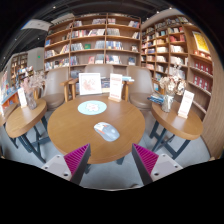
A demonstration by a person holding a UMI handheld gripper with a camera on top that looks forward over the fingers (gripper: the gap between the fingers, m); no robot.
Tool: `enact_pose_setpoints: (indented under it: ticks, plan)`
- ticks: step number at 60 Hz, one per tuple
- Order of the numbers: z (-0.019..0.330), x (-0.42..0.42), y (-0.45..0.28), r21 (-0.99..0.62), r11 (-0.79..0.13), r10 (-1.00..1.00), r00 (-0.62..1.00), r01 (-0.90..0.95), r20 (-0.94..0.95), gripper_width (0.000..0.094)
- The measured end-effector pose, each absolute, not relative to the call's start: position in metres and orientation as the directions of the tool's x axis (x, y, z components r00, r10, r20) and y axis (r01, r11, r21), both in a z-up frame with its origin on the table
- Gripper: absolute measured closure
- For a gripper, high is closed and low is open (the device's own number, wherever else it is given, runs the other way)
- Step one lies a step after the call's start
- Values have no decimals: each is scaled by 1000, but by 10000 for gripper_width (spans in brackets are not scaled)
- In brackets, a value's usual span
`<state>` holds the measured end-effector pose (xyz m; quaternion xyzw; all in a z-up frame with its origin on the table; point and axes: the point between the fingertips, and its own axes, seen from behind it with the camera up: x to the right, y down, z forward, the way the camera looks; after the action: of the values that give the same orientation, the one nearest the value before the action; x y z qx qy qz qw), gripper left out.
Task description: Arrange mouse
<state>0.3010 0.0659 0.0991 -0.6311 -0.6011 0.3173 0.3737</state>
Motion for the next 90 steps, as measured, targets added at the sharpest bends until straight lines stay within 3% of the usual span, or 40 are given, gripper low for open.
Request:
enact_pose_setpoints:
  ticks: [58, 90]
  plan:
    - [-1, 158, 82, -835, 30, 998, 37, 549, 60, 81]
    - [-15, 83, 102, -817, -40, 997, 78, 576, 6, 97]
